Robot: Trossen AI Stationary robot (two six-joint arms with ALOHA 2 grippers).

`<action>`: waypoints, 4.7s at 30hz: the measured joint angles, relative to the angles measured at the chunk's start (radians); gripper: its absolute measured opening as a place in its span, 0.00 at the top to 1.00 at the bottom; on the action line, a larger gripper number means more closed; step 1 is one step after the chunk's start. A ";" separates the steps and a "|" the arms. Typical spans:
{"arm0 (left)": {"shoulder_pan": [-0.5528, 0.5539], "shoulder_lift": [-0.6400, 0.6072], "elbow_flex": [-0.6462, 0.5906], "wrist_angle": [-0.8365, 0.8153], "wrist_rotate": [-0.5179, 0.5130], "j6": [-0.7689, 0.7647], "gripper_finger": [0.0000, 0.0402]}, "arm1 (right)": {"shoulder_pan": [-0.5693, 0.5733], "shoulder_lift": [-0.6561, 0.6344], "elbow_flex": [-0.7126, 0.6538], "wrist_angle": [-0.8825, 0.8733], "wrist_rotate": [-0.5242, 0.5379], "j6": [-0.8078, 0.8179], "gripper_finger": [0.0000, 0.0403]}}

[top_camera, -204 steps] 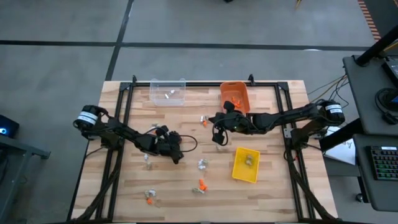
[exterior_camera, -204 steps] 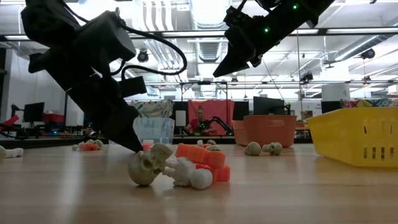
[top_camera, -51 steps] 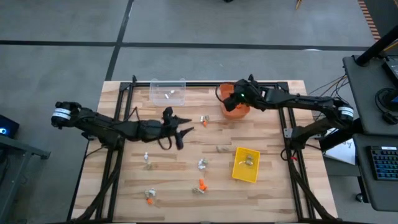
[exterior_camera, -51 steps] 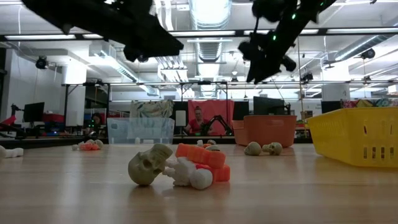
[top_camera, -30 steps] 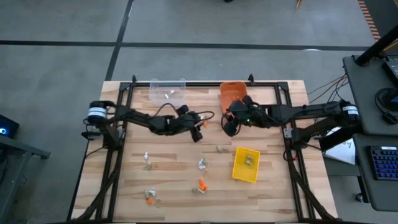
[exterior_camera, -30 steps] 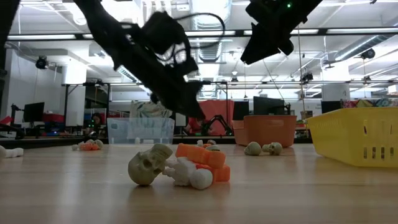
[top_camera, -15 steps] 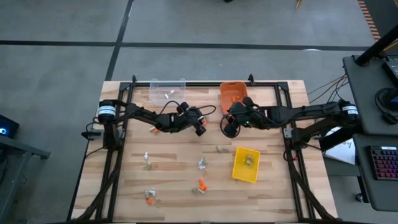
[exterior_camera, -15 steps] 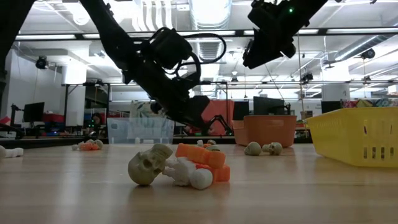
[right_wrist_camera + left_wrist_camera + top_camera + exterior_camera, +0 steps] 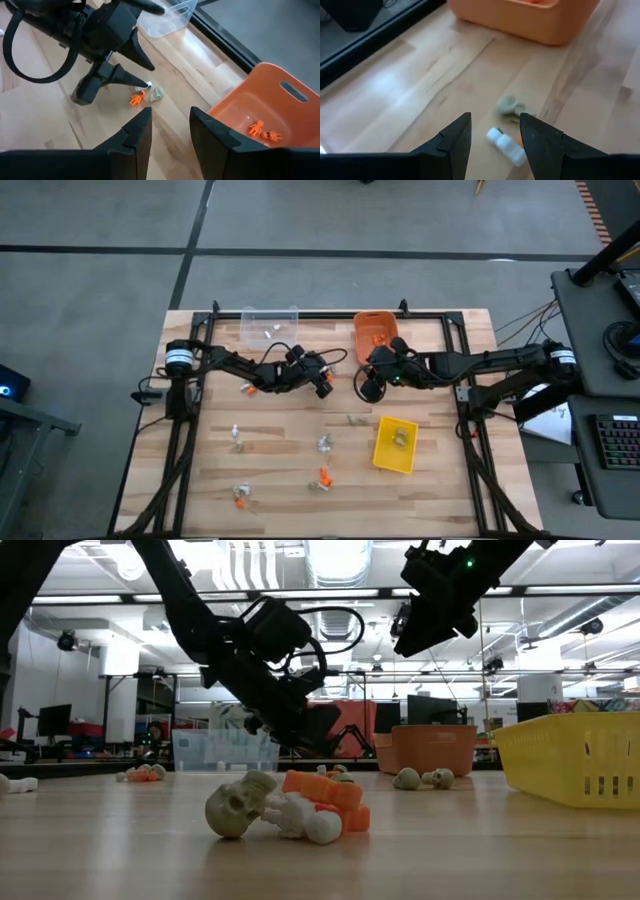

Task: Sort Halloween decoration
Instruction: Put the white skeleton toy into the transparent bin, then put the orange skeleton toy into the orange bin

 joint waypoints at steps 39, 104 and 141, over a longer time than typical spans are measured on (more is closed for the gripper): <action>-0.022 -0.026 -0.003 -0.097 0.036 -0.051 1.00 | 0.000 0.000 0.000 0.001 0.019 0.000 0.71; 0.531 -0.585 -0.001 -0.927 0.207 0.226 0.84 | 0.000 0.000 -0.004 0.047 0.018 0.008 0.70; -0.161 -0.636 -0.048 -1.249 0.379 -0.071 0.84 | 0.000 0.000 -0.007 0.053 0.018 0.008 0.72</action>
